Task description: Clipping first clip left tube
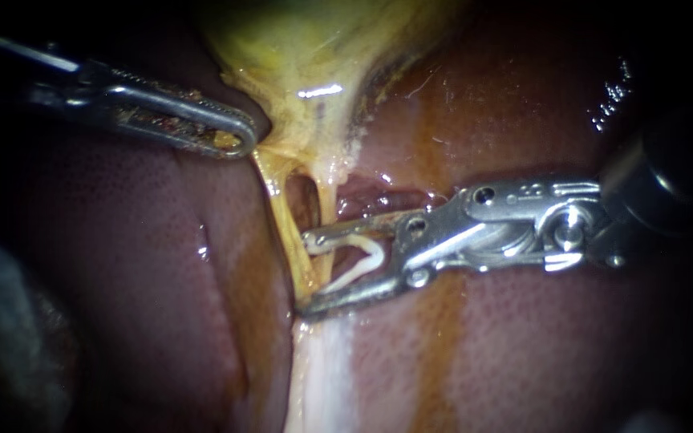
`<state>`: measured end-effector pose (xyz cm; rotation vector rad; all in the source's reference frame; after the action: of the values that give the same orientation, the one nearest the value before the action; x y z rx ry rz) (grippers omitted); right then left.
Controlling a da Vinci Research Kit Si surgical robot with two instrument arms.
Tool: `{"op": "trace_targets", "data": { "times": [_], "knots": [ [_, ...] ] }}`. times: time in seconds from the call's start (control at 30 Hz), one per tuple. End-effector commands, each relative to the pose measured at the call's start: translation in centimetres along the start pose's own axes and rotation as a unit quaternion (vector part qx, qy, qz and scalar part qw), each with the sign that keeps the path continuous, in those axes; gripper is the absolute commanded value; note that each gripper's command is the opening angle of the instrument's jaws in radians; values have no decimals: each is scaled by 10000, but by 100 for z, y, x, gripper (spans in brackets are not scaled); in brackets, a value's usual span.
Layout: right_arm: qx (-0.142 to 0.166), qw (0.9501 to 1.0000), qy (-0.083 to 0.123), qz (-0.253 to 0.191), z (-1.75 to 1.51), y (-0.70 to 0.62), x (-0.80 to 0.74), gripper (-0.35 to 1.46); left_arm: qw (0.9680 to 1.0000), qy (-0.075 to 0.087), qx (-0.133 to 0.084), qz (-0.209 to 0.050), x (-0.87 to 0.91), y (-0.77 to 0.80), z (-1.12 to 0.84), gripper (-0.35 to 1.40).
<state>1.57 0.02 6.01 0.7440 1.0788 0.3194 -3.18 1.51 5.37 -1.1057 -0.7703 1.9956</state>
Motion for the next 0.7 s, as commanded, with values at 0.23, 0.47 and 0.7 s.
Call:
{"op": "trace_targets", "data": {
  "times": [0.23, 0.47, 0.7],
  "knots": [
    [-35, 9999, 58, 133, 7, 7, -12, 45, 10000, 2, 6, -2, 0, 2, 0, -35],
    [49, 9993, 284, 228, 19, 8, -8, 45, 10000, 4, 9, -4, 0, 3, 1, -35],
    [121, 9991, 322, 244, 35, 4, -3, 45, 10000, 11, 26, -6, 1, 3, 2, -35]
  ]
}}
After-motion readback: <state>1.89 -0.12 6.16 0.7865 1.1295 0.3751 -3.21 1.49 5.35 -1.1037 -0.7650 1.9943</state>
